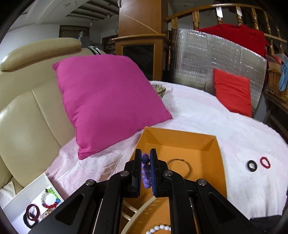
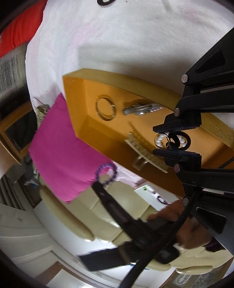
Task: Organize jewelry
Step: 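Open both tools over the orange box to drop the bracelet and keychain, then move both tools back over the black rubber ring and red bead bracelet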
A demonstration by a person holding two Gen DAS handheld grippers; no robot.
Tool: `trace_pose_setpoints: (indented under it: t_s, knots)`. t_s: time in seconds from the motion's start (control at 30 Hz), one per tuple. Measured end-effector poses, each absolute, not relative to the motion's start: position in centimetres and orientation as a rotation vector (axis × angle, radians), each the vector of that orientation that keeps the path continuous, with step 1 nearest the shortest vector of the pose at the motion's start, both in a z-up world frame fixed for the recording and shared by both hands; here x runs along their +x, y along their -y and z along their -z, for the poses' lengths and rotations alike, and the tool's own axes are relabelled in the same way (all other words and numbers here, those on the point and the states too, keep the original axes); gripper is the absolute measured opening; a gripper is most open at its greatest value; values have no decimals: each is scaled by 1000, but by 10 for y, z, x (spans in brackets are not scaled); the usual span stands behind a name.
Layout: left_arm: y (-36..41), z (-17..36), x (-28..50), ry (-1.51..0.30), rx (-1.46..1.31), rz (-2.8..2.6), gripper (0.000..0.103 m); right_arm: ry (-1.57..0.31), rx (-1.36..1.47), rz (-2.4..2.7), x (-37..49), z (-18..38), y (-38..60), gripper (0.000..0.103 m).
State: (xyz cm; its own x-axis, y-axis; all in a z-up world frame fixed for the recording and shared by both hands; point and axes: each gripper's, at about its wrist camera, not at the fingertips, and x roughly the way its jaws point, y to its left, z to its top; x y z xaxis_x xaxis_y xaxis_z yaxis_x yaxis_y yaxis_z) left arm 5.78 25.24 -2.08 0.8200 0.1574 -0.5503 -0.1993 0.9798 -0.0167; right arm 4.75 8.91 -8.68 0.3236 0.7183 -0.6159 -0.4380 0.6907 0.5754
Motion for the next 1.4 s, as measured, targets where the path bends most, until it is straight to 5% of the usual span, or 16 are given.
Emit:
trace_pose_setpoints:
  t_s: [0.63,0.8,1.4]
  knots:
    - [-274,62,116,-766,-148,-195,9,-972,242,-708,60,98,-111,21]
    - [-267,49,108,-713,-121,-207,16,-969,309,-703,69,92,-92,30]
    - [-118,23,104,-603,95,-22,32,-872,579,-400,98,72,92,30]
